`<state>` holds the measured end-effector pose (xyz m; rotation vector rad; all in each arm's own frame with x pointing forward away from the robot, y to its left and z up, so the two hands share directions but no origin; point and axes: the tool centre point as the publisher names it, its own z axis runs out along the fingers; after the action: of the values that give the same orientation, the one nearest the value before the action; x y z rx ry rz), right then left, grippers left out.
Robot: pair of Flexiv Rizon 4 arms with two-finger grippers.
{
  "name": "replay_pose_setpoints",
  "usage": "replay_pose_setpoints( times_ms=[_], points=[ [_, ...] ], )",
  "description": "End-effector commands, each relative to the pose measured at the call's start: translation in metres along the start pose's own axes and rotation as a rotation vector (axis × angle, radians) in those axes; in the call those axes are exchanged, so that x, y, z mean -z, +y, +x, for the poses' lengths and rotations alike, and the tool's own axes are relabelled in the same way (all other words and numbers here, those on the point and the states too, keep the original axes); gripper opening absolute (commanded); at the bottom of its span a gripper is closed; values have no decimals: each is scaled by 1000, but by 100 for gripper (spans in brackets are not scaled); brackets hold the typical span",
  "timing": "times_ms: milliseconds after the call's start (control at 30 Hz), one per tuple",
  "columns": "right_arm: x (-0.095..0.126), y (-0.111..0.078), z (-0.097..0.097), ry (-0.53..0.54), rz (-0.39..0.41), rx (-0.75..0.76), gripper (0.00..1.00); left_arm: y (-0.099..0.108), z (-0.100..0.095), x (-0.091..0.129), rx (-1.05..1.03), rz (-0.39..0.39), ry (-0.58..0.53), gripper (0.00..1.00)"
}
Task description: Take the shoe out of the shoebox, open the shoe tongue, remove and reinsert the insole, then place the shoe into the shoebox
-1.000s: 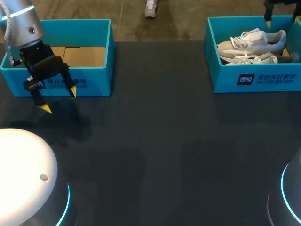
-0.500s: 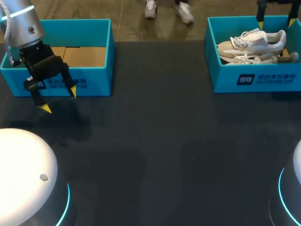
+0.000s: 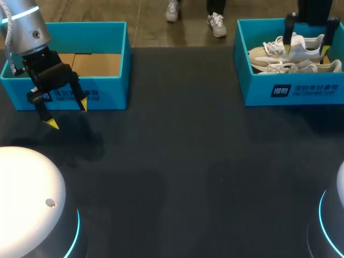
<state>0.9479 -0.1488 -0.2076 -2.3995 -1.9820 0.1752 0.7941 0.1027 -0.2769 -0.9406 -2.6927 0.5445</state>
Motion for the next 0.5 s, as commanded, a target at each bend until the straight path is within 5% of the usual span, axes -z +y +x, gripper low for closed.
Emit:
replay_pose_setpoints(
  times_ms=[33, 233, 500],
  points=[
    [-2, -20, 1, 15, -95, -4, 100, 0, 1, 0, 0, -3, 0, 100],
    [-2, -20, 1, 15, -95, -4, 100, -3, 14, 13, 137, 3, -23, 100],
    [-2, -20, 1, 15, -95, -4, 100, -7, 25, 46, 770, -91, 21, 100]
  ],
)
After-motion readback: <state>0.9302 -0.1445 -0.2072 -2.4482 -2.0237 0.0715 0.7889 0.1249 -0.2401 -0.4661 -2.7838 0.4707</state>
